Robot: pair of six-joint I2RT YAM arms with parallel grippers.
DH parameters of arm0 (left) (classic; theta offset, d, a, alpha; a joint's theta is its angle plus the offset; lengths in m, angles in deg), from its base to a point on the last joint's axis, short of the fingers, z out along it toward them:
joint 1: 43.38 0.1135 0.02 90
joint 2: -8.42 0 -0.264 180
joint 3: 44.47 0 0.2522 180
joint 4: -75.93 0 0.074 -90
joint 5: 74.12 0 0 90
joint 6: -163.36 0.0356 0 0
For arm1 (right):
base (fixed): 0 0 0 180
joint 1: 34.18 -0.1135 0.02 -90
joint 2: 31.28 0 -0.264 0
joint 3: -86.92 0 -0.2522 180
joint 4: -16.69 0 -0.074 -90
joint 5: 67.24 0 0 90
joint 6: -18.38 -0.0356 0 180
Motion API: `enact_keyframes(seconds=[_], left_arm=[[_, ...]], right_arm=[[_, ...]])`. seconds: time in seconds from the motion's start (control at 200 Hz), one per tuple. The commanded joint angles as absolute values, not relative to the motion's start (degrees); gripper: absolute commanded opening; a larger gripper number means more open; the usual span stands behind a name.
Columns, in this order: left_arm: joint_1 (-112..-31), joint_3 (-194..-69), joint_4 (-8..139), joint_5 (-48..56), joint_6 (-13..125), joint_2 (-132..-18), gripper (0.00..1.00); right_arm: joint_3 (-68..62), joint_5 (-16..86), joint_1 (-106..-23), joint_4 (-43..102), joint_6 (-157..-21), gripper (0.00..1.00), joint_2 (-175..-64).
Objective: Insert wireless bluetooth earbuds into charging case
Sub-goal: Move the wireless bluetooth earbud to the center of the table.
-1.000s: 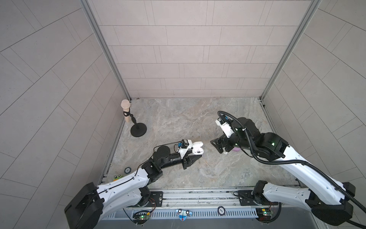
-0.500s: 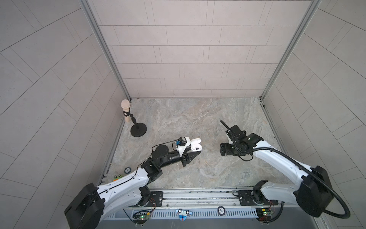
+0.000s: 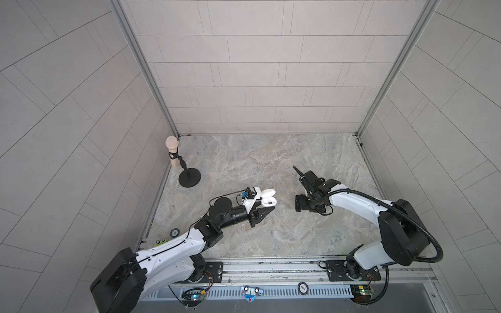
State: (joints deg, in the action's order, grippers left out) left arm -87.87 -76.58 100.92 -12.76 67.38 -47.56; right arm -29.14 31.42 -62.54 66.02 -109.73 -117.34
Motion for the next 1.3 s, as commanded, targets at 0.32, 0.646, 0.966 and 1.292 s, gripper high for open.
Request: enact_keyframes(seconds=[0.32,0.646,0.966,1.292], left_arm=[[-87.41,-77.61,102.66,-13.36,67.64,-47.14,0.17],[-87.32,-77.26,101.73,-12.52,67.83,-46.1,0.17],[-87.15,-77.0,101.9,-12.42,67.99,-46.25,0.16],[-87.06,-76.41,101.86,-11.99,67.84,-45.43,0.16]], right_arm=[[-30.01,31.94,-59.95,63.08,-110.46,0.88,-122.49],[-29.19,36.96,-60.28,61.45,-112.48,0.88,-122.29],[-24.03,40.2,-63.45,63.36,-114.3,0.88,-120.51],[-20.09,38.32,-67.19,68.96,-113.73,0.88,-118.74]])
